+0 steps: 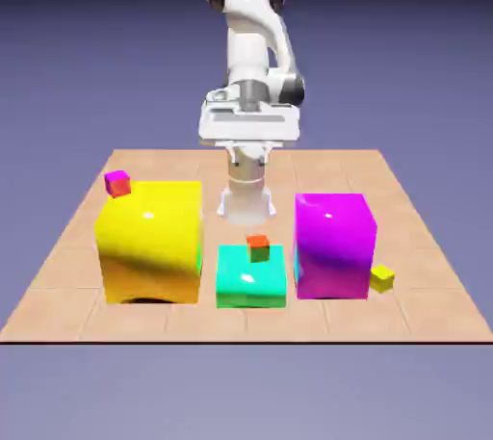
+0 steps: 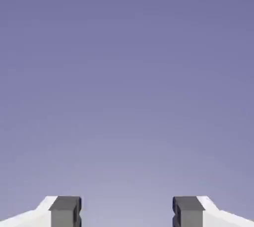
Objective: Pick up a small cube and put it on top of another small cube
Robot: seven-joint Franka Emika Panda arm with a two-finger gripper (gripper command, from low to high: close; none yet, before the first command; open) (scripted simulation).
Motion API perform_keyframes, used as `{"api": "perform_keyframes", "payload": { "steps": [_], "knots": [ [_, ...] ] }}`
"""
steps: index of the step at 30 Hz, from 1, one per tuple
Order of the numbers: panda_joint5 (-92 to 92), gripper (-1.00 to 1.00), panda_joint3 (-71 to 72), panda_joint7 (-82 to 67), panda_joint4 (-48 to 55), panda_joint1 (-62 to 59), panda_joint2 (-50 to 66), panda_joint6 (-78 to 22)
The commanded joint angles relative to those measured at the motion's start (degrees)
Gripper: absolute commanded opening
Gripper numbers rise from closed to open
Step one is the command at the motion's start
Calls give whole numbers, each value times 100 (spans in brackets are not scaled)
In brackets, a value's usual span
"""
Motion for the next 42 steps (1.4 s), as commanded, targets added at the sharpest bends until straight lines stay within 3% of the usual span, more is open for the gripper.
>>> {"api": "perform_keyframes", "payload": {
  "steps": [1, 19, 33, 36, 42],
  "knots": [
    [-194, 0, 137, -52, 119, 31, 208, -213],
    [-4086, 0, 3193, -369, 2666, 1203, 3181, -4698],
    [-6381, 0, 4736, -1207, 3929, 1421, 6086, -7036],
    [-6714, 0, 4914, -1443, 4075, 1370, 6709, -7328],
    [-7261, 0, 4160, -1421, 3934, 1160, 7597, -6719]
  ]
}}
